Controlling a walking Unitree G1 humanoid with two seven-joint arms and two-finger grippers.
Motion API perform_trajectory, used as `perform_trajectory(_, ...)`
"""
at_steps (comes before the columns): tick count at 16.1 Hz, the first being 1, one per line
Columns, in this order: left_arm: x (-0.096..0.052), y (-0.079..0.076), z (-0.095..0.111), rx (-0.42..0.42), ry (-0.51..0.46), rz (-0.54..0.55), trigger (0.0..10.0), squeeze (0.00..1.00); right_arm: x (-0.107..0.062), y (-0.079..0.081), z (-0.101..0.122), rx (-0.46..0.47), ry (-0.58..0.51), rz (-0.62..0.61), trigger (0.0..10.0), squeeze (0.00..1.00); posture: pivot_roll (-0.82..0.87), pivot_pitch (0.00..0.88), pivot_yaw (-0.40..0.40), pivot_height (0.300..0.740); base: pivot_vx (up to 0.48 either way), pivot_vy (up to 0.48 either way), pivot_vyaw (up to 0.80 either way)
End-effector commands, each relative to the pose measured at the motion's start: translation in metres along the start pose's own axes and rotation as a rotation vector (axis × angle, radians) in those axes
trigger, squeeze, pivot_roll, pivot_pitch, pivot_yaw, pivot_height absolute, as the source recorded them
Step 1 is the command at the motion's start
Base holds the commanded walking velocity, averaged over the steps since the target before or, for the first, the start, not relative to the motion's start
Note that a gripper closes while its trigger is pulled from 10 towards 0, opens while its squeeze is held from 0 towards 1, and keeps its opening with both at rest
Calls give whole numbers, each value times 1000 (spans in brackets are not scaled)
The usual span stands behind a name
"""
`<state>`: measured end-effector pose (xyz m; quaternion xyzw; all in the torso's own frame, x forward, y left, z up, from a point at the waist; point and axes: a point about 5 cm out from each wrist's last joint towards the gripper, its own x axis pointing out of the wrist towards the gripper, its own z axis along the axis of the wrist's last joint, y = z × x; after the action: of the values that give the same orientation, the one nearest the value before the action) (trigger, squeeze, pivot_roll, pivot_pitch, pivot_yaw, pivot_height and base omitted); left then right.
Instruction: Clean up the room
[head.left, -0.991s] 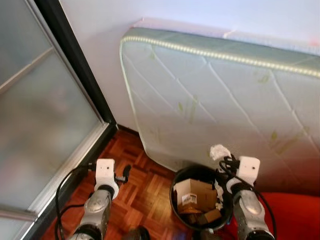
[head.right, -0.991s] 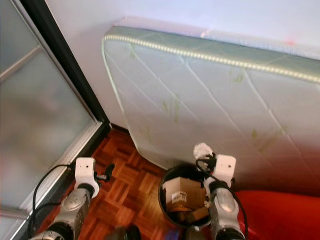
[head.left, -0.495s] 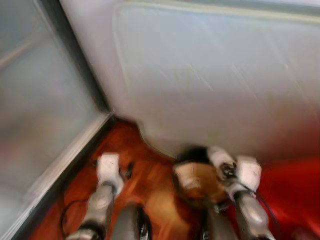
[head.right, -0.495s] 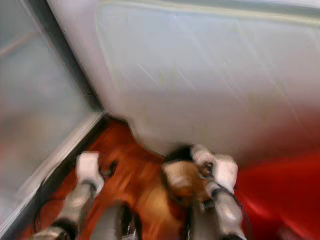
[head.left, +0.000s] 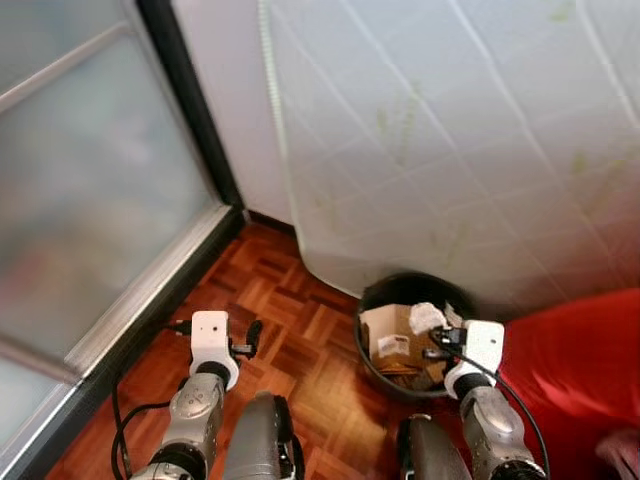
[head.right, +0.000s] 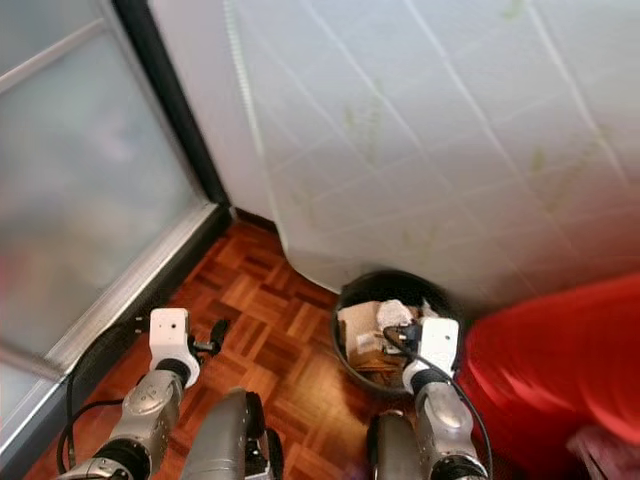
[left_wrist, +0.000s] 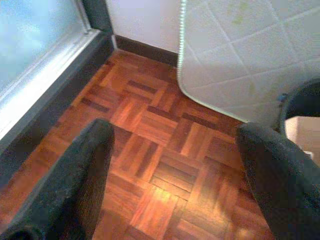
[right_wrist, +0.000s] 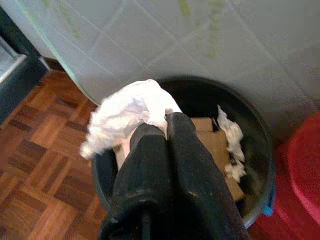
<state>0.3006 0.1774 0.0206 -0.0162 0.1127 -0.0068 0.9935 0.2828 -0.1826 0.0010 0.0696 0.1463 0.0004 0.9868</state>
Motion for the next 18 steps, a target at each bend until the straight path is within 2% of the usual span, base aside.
perform_trajectory(1,-3,2,-6,-7,21,-3,10000,0,-1,2,-5,10,32,-5,10000,0,-54,200,71,615,0,0,0)
perform_trajectory(6,-3,1,-5,-10,23,-11,10000,0,-2,2,-11,16,64,-11,10000,0,-54,199,73,615,0,0,0)
perform_trajectory(18,-2,1,-4,-15,22,-22,10000,0,0,-3,-11,1,111,-62,10000,0,-47,215,73,615,285,0,0)
